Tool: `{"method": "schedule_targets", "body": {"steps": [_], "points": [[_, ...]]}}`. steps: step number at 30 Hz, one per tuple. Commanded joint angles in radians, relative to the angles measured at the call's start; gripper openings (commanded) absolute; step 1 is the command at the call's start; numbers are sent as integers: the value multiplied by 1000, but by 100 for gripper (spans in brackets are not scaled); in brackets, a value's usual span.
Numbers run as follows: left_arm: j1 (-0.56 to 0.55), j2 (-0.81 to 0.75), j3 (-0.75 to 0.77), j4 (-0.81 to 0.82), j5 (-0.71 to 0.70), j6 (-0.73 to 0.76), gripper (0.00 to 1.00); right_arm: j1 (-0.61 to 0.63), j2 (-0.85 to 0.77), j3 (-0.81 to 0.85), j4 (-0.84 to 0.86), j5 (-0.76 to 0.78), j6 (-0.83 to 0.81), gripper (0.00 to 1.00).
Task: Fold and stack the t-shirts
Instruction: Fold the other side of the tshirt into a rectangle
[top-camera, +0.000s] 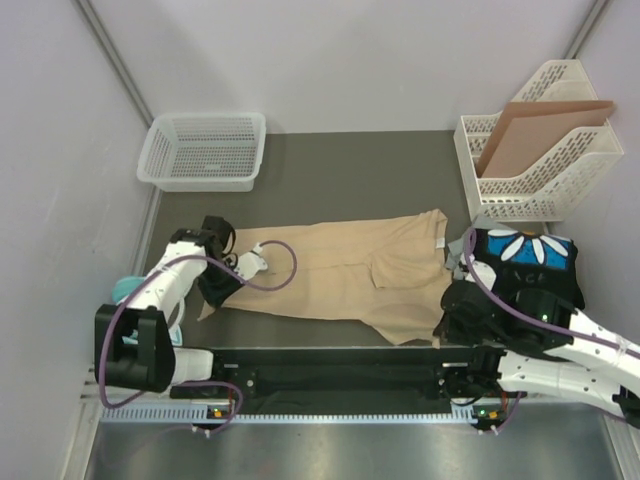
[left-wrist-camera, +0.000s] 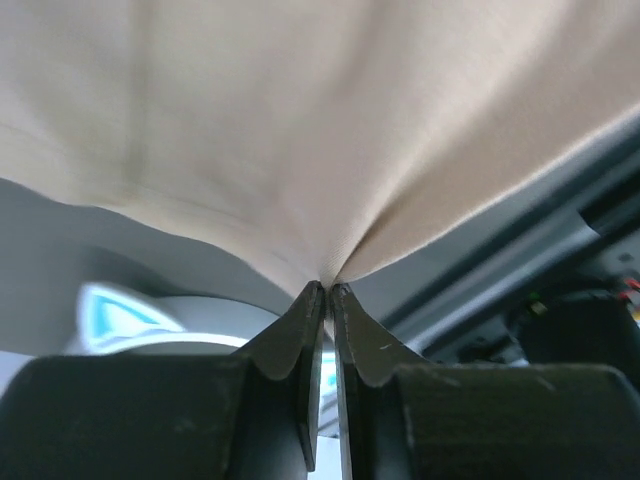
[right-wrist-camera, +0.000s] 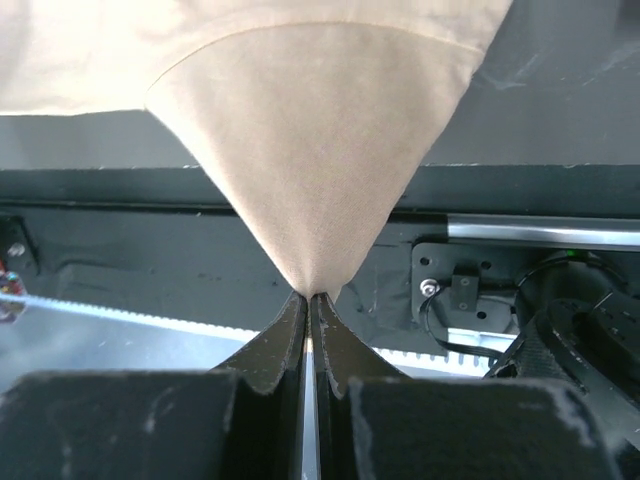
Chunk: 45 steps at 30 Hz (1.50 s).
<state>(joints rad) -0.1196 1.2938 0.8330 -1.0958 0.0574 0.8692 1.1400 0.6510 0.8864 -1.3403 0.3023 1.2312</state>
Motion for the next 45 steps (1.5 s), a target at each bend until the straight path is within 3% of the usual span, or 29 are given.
{"method": "schedule_targets", "body": {"steps": [1,5,9,15,21,29,45], "points": [[-2,94,103,131,-25,-9,14,-20,58,55,-85,101,-16,0],[-2,192,210,168,-47,-15,14,-69,131,85,-62,147,-67,0],[-2,268,287,178,-50,-16,13,-225,167,86,27,150,-218,0],[-2,324,330,215,-113,-4,13,-413,225,89,163,118,-396,0],[-2,364,360,251,-139,11,13,-517,302,92,274,84,-490,0],[-6,447,446,263,-162,27,12,-621,380,149,331,54,-587,0],[-35,591,514,338,-240,76,12,-709,498,174,383,23,-682,0]]}}
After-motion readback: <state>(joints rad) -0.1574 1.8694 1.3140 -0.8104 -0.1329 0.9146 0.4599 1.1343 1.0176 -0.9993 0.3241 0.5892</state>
